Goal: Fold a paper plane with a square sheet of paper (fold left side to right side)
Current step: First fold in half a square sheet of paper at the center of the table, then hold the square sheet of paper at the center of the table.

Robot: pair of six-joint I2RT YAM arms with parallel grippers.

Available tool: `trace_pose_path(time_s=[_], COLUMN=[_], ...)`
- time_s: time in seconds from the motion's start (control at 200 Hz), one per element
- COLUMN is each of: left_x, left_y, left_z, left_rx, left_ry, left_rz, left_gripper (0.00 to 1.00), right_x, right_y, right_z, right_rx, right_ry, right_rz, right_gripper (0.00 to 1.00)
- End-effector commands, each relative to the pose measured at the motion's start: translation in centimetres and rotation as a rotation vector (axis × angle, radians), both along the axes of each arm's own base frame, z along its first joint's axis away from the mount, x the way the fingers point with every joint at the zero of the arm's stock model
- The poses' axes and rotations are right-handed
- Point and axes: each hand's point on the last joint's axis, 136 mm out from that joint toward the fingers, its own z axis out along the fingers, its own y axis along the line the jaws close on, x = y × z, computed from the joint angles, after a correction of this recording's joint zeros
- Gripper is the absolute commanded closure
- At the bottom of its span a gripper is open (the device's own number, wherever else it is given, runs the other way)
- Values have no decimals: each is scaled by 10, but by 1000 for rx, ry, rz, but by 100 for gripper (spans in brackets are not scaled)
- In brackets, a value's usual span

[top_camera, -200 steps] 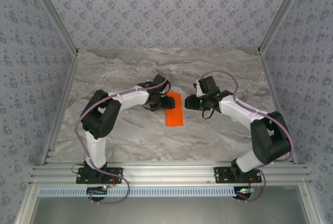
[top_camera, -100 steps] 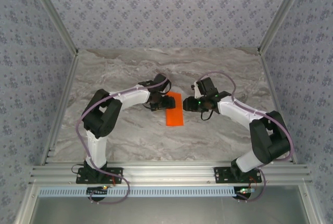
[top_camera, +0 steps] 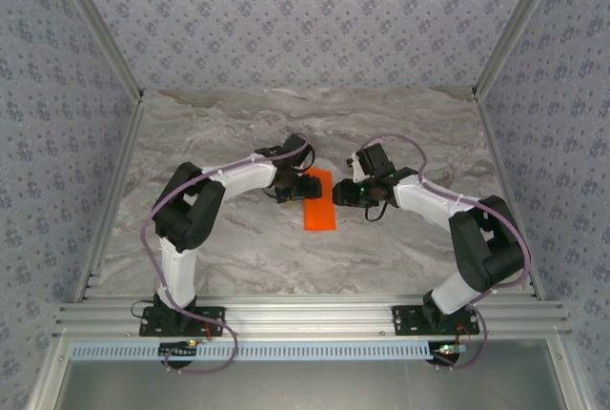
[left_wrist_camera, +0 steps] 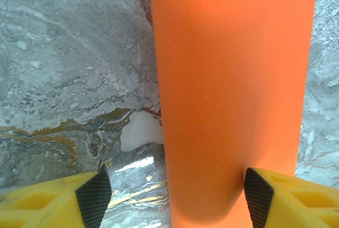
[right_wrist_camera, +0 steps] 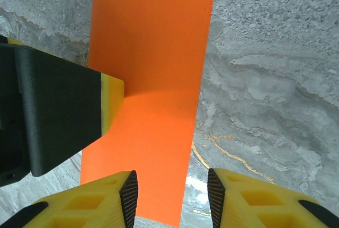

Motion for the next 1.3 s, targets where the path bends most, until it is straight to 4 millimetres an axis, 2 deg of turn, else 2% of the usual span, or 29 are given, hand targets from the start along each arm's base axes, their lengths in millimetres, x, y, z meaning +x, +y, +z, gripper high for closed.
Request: trace_pose_path(time_s=[0.0, 0.4, 0.53, 0.72, 0.799, 0.989, 1.294], left_x=[-20, -20, -20, -20, -20, -20, -19], left_y=[-9, -9, -9, -8, -8, -7, -9], left_z=[-50, -50, -50, -51, -50, -50, -42], left_rx=[24, 25, 26, 29, 30, 30, 17], left_ry=[79, 80, 80, 79, 76, 78, 61], left_rz=[-57, -56, -56, -55, -54, -53, -55], left_gripper=[28, 27, 27, 27, 27, 27, 27], right_x=[-2, 0, 6, 16, 20, 20, 6], right_y=[6, 14, 19, 27, 29, 27, 13], right_z=[-2, -5, -8, -16, -22, -37, -69], right_rx=[18, 57, 80, 92, 89, 57, -42], right_ry=[16, 31, 34, 46, 58, 89, 172], right_rz=[6, 7, -4, -8, -6, -11, -13], right_gripper=[58, 60, 68, 87, 92, 94, 94])
